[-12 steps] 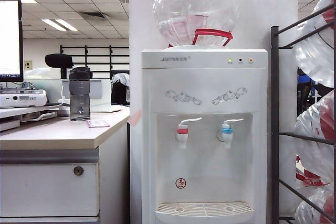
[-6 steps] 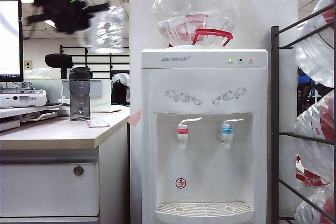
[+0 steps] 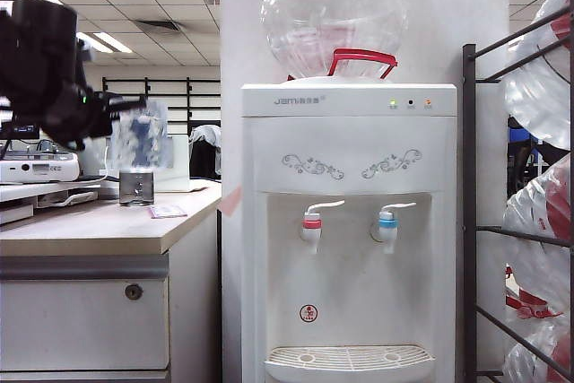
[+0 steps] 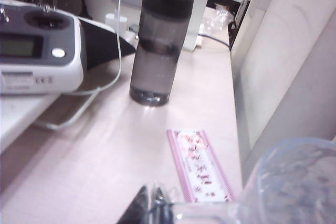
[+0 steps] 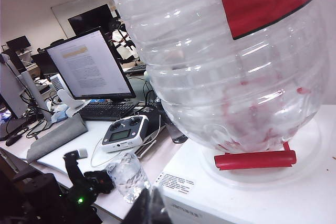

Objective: Pick up the plastic mug from the left desk, go to the cold water outlet of the water dispenser, press the vertical switch to get some water, then put the mug back on the desk.

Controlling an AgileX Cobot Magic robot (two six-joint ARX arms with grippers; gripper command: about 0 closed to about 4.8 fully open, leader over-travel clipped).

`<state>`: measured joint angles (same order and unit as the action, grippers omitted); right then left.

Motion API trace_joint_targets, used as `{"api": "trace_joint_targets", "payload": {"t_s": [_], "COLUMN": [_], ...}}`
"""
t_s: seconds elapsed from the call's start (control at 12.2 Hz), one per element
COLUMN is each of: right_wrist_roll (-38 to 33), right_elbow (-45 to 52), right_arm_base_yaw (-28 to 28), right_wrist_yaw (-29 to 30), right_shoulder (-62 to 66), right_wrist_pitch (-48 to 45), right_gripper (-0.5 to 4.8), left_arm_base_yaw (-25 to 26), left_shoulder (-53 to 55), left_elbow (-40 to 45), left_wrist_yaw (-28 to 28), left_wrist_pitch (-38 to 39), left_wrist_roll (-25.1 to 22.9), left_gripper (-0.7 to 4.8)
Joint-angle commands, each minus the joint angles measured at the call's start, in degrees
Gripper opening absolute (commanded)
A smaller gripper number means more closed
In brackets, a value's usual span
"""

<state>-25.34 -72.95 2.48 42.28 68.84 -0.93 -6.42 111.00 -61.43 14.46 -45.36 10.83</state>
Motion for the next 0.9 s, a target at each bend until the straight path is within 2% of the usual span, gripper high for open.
{"api": "trace_joint_targets", "payload": {"t_s": [0.08,0.57,0.9], "right_wrist_roll": [0.3,0.3,1.8], "right_elbow": [-0.2,-0.2,-0.2], "right_arm_base_yaw": [0.0,-0.1,-0.1], "right_wrist_yaw": [0.6,1.4,1.4], "right_shoulder": [-0.3,-0.3,-0.3], "right_wrist_pitch": [-0.5,-0.1,1.9], "right_gripper": [-0.05,-0.05,-0.05], "left_arm_base_yaw": [1.5,1.9,2.3], "left_shoulder": [3.6,15.1,16.8], "left_elbow": [-0.4,-1.5,-3.2], "left_wrist_yaw": [0.1,-0.3,-0.3], "left_wrist_pitch": [-5.5,-15.2,-14.7], "left_wrist_roll": [2.1,2.1,2.1], "left_gripper": [-0.07,-0.07,0.05]}}
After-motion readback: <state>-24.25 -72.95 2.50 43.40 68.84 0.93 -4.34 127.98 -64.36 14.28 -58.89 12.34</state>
